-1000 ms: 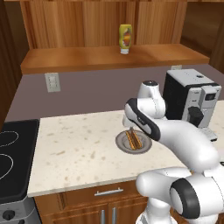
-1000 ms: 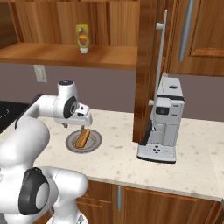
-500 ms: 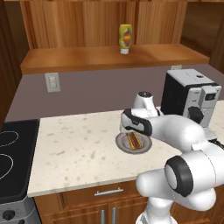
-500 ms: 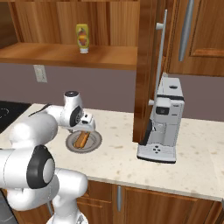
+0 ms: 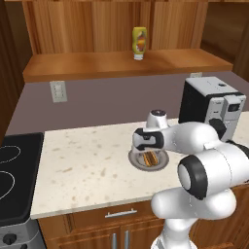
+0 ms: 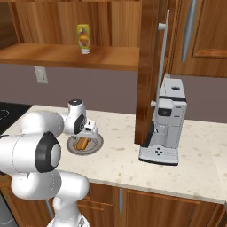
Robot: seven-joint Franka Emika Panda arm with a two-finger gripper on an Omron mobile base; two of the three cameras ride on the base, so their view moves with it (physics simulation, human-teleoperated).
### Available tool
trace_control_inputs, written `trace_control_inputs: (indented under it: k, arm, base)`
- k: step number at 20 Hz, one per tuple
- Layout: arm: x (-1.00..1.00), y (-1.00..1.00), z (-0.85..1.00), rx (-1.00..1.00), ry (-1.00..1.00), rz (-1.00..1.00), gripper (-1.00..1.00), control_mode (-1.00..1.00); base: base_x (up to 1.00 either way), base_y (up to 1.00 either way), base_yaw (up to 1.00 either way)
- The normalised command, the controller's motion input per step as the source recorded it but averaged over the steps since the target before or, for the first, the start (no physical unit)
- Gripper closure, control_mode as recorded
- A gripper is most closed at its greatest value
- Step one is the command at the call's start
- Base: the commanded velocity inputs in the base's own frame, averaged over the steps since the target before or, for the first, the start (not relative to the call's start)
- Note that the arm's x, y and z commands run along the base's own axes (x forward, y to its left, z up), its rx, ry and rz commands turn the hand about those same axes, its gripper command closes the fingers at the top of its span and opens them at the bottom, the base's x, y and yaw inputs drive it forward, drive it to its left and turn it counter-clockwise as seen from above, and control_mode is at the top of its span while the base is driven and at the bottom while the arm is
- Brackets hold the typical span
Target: Move the hot dog bun to the plate on the dining table and place the condiment next to that plate. Then navigate to the fridge and take the sausage and place it on the plate as well.
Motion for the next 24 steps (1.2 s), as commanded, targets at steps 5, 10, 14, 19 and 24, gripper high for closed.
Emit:
trace_control_inputs:
  k: [5, 10, 14, 19, 24]
  arm:
    - [0.00, 0.00, -0.29, 0.00, 0.00, 0.00, -1.00, -1.00]
    - [0.08, 0.00, -0.27, 0.00, 0.00, 0.00, -1.00, -1.00]
    - [0.11, 0.00, -0.23, 0.00, 0.00, 0.00, -1.00, -1.00]
    - [0.09, 0.03, -0.14, 0.00, -0.02, 0.00, 1.00, -1.00]
    - [-0.08, 0.00, 0.19, 0.00, -0.16, 0.00, 1.00, -1.00]
  base:
    - [0.00, 0.00, 0.00]
    - [0.00, 0.00, 0.00]
    - [0.00, 0.00, 0.00]
    - [0.00, 0.00, 0.00]
    - [0.00, 0.00, 0.00]
